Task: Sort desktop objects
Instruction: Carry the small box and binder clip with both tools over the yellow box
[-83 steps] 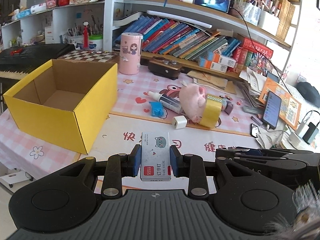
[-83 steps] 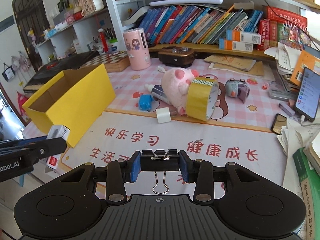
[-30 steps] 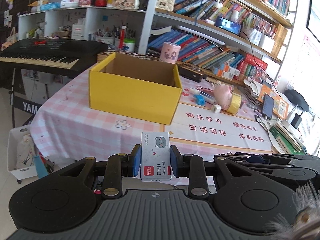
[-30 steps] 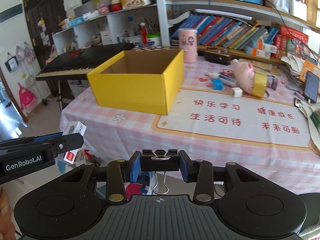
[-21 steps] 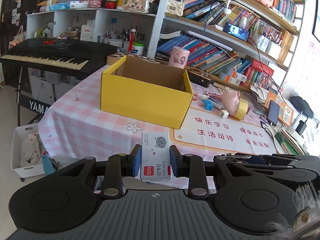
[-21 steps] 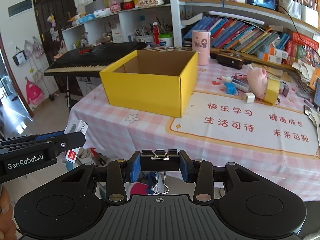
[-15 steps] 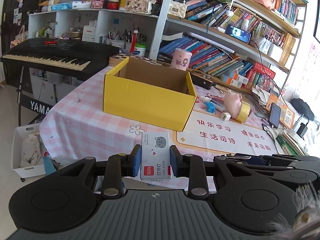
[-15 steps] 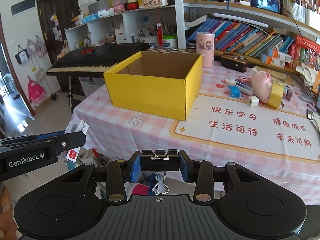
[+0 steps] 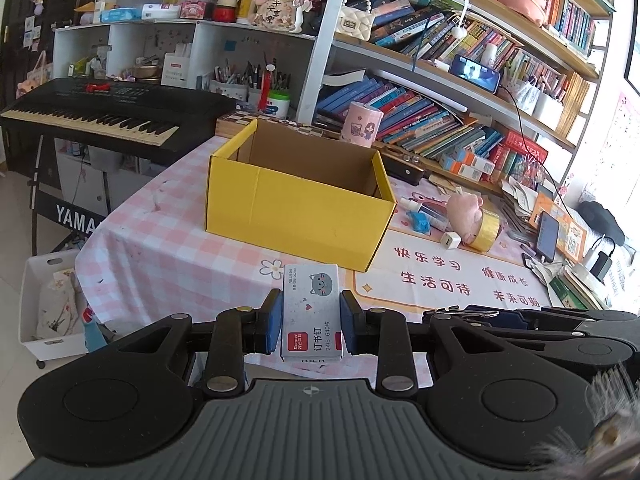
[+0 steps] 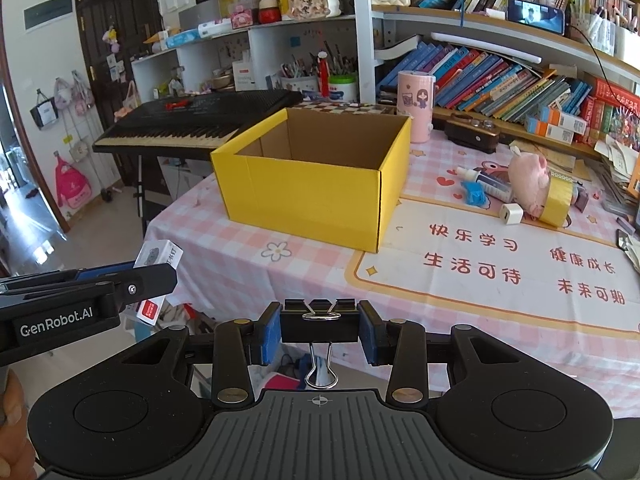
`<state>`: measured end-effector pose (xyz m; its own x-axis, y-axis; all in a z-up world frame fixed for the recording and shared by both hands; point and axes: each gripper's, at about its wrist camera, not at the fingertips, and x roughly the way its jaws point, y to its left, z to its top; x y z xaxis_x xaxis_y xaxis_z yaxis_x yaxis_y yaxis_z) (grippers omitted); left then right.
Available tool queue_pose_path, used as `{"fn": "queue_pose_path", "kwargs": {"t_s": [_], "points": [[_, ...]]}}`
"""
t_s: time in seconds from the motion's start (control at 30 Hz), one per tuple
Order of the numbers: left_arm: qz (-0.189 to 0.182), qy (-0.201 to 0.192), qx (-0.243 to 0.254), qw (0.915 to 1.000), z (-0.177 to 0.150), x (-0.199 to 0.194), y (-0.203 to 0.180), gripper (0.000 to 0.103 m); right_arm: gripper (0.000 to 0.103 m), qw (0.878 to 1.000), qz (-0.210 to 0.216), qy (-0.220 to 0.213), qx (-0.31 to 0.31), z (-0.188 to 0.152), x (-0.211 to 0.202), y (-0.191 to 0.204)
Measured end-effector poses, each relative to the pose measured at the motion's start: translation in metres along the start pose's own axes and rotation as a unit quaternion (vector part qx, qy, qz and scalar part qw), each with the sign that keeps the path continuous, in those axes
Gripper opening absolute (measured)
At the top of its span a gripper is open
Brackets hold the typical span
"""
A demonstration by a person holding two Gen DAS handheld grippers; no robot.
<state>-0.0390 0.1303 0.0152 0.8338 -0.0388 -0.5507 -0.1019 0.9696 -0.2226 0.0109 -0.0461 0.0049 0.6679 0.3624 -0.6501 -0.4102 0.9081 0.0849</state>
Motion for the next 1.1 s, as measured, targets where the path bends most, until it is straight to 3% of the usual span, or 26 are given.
{"fn": "queue_pose_path", "kwargs": {"t_s": [0.67, 1.1], "points": [[0.015, 0.002, -0.007, 0.9999, 0.014, 0.023, 0.01, 0.028, 0.039, 1.0, 0.016, 0.007, -0.009, 0.016, 0.028, 0.003], [0.012, -0.038, -0.017, 0.999, 0.075, 0.063, 0.005, 0.028, 0.039, 0.999, 0.032, -0.029, -0.015, 0.074, 0.059, -0.016]]}}
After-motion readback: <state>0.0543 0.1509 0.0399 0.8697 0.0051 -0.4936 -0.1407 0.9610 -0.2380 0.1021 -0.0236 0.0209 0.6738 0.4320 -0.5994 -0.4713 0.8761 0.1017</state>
